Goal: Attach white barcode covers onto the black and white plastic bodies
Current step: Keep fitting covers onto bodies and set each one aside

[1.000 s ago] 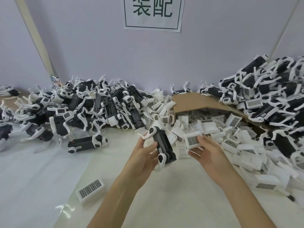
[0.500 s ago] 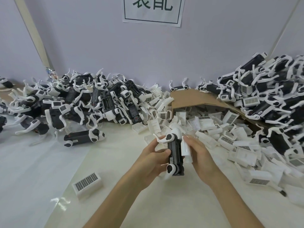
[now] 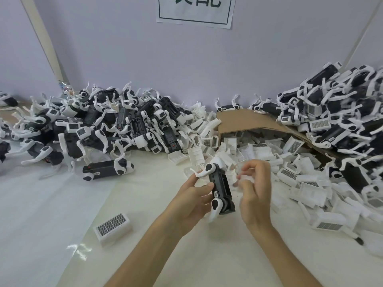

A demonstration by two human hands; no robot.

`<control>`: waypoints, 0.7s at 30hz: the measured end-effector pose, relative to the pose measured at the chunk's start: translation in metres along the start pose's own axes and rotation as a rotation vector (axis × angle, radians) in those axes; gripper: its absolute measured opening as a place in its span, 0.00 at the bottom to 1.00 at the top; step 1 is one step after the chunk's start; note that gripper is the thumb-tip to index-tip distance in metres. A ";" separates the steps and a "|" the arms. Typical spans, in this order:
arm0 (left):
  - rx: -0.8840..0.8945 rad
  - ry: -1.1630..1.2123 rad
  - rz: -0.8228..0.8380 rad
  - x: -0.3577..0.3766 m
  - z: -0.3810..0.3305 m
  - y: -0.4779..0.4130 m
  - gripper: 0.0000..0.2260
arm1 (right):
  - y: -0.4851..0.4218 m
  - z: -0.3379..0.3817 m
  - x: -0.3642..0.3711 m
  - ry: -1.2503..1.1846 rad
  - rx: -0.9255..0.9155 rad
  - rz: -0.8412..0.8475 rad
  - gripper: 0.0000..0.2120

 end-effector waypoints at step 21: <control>0.074 0.132 -0.125 -0.010 -0.009 0.005 0.16 | 0.002 0.006 0.037 0.166 -0.104 0.501 0.20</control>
Point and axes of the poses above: each hand's wrist, its own y-axis away from the middle knuckle, its own x-axis out of the palm, z = x × y, the point moved 8 cm from there along -y, towards the middle knuckle, and after that the axes turned 10 degrees about z, right-handed, at the moved point
